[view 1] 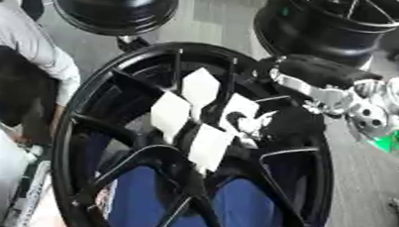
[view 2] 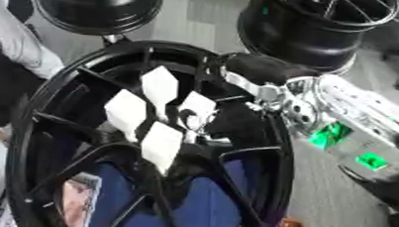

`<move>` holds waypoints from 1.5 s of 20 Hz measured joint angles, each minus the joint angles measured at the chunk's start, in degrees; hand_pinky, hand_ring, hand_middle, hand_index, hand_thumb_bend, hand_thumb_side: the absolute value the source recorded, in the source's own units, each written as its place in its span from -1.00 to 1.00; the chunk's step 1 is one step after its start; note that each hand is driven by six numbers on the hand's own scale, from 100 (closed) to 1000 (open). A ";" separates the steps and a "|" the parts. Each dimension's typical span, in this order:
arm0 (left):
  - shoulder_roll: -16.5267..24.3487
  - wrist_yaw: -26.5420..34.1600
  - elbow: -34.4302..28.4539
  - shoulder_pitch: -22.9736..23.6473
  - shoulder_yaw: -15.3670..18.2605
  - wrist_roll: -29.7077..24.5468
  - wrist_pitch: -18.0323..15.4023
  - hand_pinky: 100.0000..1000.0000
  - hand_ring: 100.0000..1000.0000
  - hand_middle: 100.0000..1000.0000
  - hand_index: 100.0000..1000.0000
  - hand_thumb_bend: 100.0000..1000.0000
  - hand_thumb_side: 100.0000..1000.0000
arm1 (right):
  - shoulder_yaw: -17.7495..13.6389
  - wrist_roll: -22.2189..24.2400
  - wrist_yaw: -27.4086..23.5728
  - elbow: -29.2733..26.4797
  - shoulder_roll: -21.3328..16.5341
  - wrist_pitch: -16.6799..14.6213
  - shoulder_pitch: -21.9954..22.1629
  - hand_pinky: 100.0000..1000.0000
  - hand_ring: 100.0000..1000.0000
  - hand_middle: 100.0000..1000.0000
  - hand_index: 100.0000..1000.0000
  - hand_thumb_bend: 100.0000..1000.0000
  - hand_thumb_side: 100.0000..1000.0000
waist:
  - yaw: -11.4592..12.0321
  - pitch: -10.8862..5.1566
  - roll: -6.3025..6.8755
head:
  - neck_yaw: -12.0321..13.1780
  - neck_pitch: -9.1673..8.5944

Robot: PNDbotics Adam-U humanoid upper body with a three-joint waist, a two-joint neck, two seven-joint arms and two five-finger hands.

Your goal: Pull the pin out of the wheel hub.

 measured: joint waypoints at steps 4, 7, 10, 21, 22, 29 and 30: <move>-0.01 0.04 0.00 -0.21 0.00 0.00 -0.01 0.30 0.41 -0.07 0.58 -1.00 0.39 | 0.33 -0.79 -0.77 0.94 0.54 0.79 0.06 0.73 0.73 0.65 0.78 -0.48 0.41 | 0.10 0.41 0.06 | 0.00 -0.33; -0.01 0.05 0.00 -0.25 0.01 0.01 -0.02 0.30 0.41 -0.07 0.58 -1.00 0.39 | 0.59 -1.40 -1.59 1.66 0.84 1.41 0.57 0.73 0.73 0.65 0.78 -0.46 0.43 | 0.29 0.62 0.10 | 0.00 -0.35; -0.01 0.06 0.00 -0.32 0.01 0.02 -0.04 0.30 0.41 -0.07 0.58 -1.00 0.39 | 0.90 -1.97 -2.44 2.18 1.06 1.97 0.97 0.73 0.73 0.65 0.78 -0.45 0.42 | 0.30 0.66 0.10 | 0.00 -0.35; -0.01 0.45 0.00 -0.35 0.04 0.04 -0.05 0.30 0.41 -0.07 0.58 -1.00 0.39 | 1.37 -3.69 -5.16 3.27 1.59 3.70 1.43 0.70 0.70 0.48 0.62 -0.51 0.34 | 0.41 0.96 0.08 | 0.00 -0.37; -0.01 0.45 0.00 -0.35 0.10 0.04 -0.05 0.30 0.41 -0.07 0.58 -1.00 0.39 | 1.37 -3.82 -5.32 3.31 1.60 3.82 1.43 0.70 0.69 0.45 0.60 -0.54 0.31 | 0.41 0.97 0.08 | 0.00 -0.38; -0.02 0.46 0.00 -0.31 0.18 0.08 -0.05 0.30 0.41 -0.07 0.58 -1.00 0.39 | 1.31 -5.21 -6.59 3.55 2.38 5.21 1.20 0.64 0.60 0.13 0.33 -0.88 -0.27 | 0.40 0.97 0.08 | -0.07 -0.54; -0.02 0.47 0.00 -0.30 0.18 0.08 -0.04 0.30 0.41 -0.07 0.58 -1.00 0.39 | 1.31 -5.49 -6.89 3.55 2.50 5.49 1.19 0.62 0.56 0.09 0.29 -0.91 -0.48 | 0.40 0.97 0.07 | -0.08 -0.58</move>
